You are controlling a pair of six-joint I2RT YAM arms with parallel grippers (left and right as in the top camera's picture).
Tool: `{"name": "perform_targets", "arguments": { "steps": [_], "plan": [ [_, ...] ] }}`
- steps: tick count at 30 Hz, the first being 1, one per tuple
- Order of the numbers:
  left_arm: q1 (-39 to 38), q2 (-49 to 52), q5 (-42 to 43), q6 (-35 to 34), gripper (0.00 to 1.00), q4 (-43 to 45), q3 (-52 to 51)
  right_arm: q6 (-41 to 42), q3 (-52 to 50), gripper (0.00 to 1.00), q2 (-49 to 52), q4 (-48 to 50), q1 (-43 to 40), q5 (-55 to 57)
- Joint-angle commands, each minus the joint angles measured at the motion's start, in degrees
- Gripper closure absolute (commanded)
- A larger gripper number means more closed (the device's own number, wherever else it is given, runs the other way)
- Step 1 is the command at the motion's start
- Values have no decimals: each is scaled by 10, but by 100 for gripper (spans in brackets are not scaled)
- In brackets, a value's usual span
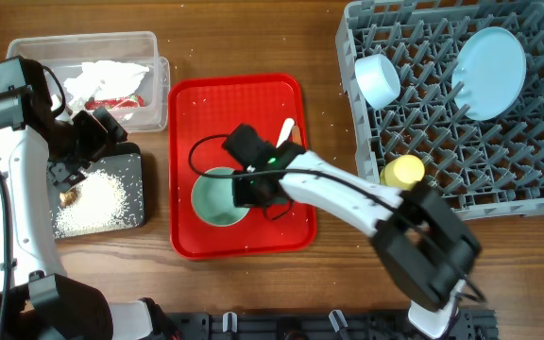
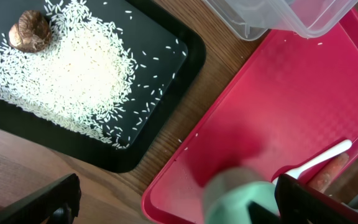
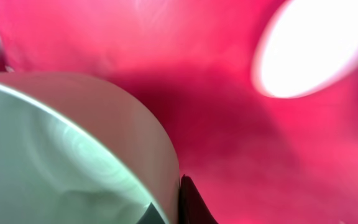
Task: Sort waste into correct bins and load items into the dishwasher rack
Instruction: 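Carry the green bowl into the rack and set it down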
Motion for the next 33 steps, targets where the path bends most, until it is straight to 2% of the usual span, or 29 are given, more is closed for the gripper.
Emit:
{"name": "perform_targets", "arguments": {
  "steps": [1,4,7,10,13,21,26,33],
  "plan": [
    [2,-3,7,-1,0,0,7,-61,36,96,-110,-47,-48,85],
    [2,-3,7,-1,0,0,7,-110,53,96,-184,-105,-101,197],
    [2,-3,7,-1,0,0,7,-158,55,96,-246,-150,-159,364],
    [2,-3,7,-1,0,0,7,-221,55,96,-271,-185,-212,548],
    [2,-3,7,-1,0,0,7,-293,53,95,-268,-201,-246,644],
    [2,-3,7,-1,0,0,7,-488,51,96,-235,-160,-298,731],
    [2,-3,7,-1,0,0,7,-509,50,96,-197,-132,-336,729],
    [2,-3,7,-1,0,0,7,-619,50,96,-119,-100,-351,730]
  ]
}}
